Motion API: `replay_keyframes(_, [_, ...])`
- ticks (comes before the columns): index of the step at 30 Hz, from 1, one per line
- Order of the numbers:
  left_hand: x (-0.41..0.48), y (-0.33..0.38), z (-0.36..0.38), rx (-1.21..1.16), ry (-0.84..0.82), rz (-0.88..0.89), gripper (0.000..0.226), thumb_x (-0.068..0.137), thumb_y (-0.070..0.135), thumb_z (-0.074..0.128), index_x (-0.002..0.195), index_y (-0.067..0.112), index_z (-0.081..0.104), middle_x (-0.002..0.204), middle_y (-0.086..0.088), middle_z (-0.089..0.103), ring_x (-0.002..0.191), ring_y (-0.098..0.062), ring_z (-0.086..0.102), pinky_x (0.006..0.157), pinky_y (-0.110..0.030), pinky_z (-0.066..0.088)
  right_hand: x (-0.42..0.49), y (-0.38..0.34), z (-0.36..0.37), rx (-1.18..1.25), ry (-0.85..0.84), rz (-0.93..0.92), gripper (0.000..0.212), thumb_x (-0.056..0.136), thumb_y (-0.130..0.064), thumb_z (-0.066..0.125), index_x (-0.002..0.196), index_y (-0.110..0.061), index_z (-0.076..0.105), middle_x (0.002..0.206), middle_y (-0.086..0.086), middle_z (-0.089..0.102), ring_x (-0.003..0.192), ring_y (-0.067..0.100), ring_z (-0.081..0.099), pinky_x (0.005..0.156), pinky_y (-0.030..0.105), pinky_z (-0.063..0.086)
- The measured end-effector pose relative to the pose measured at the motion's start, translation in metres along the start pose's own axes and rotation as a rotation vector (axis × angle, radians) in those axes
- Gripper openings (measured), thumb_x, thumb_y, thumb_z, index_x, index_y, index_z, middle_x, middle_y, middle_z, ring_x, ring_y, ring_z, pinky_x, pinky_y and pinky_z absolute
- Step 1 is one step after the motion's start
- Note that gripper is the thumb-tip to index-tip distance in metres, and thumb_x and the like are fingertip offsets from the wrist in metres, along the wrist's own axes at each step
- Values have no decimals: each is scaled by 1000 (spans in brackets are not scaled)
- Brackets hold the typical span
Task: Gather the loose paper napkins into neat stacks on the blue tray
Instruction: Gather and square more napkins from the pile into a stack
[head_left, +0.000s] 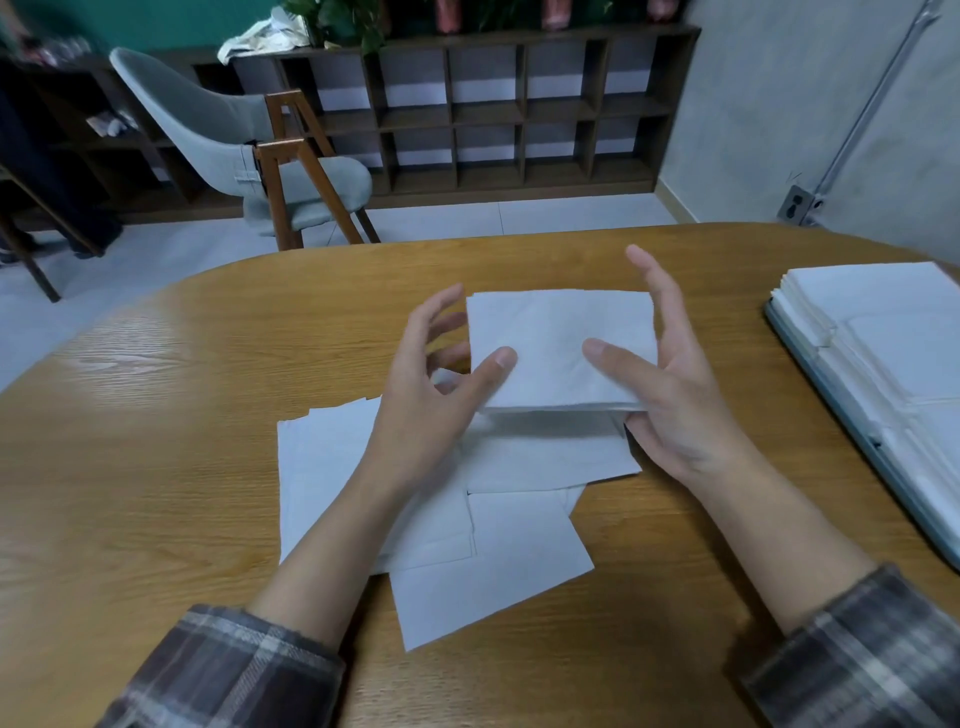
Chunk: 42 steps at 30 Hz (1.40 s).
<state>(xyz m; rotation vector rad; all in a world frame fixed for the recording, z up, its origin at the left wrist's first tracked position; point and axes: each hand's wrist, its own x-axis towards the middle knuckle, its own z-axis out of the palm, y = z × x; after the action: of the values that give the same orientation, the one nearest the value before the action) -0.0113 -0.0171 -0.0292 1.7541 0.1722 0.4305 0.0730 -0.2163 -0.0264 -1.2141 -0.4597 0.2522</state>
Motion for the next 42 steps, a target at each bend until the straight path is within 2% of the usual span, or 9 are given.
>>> replay_keyframes(7, [-2, -1, -1, -70, -33, 40, 66, 96, 20, 77, 149, 41, 44, 118, 2, 76, 100, -24, 76, 87, -57, 62, 4, -4, -10, -10, -143, 94, 56, 92, -11, 74, 142, -33, 60, 142, 0, 63, 126, 26, 66, 88, 32, 59])
replay_keyframes(11, [-4, -10, 6, 185, 36, 197, 73, 94, 27, 80, 153, 38, 39, 134, 15, 60, 124, -9, 60, 95, -35, 58, 5, 1, -14, -292, -99, 57, 28, 93, -6, 74, 117, -21, 79, 124, -8, 76, 123, 11, 67, 104, 31, 53])
replay_keyframes(14, [-1, -16, 4, 498, 66, 462, 53, 87, 31, 88, 132, 22, 61, 133, 1, 52, 127, -16, 53, 102, -27, 47, 8, 10, -16, -616, 51, -46, 30, 95, -1, 70, 111, -24, 81, 115, -19, 77, 120, -4, 64, 107, 15, 44])
replay_keyframes(18, [-8, -18, 6, 542, -376, 416, 32, 80, 46, 91, 98, 23, 75, 94, 11, 67, 92, -12, 63, 82, -30, 51, 10, 13, -19, -652, 137, -74, 32, 95, 0, 69, 109, -26, 81, 115, -22, 76, 118, -10, 62, 103, 6, 40])
replay_keyframes(21, [-14, -25, 15, 613, -459, 403, 29, 82, 51, 87, 95, 26, 77, 92, 12, 68, 93, -8, 61, 84, -39, 51, 11, 13, -18, -657, 140, -74, 30, 95, -1, 69, 108, -24, 82, 115, -20, 76, 116, -11, 62, 98, 3, 40])
replay_keyframes(29, [-15, -18, 17, 496, -320, 446, 3, 96, 21, 77, 94, 20, 79, 90, 14, 72, 89, -6, 67, 80, -24, 50, 10, 11, -17, -608, 45, -83, 21, 98, -7, 67, 101, -20, 82, 108, -19, 78, 114, -7, 65, 98, 8, 40])
replay_keyframes(35, [-6, -9, 6, 155, -122, 219, 10, 98, 11, 74, 101, 16, 82, 98, 18, 79, 90, 3, 71, 80, -12, 48, 5, 4, -18, -440, -113, -49, 49, 97, -56, 55, 104, -16, 82, 115, -3, 79, 120, 14, 67, 107, 37, 43])
replay_keyframes(39, [-2, -7, 1, 52, -74, 128, 13, 98, 17, 74, 107, 19, 83, 104, 14, 81, 99, -7, 74, 84, -23, 54, 2, 3, -13, -390, -112, -25, 23, 97, -27, 73, 95, -5, 80, 97, 7, 79, 89, 15, 73, 76, 25, 52])
replay_keyframes(42, [0, -6, -1, 17, -71, 82, 20, 94, 18, 78, 114, 21, 81, 100, 8, 82, 101, -7, 75, 88, -19, 55, 4, 4, -13, -389, -34, -4, 22, 95, -21, 75, 99, -1, 79, 104, 15, 79, 93, 22, 75, 83, 31, 55])
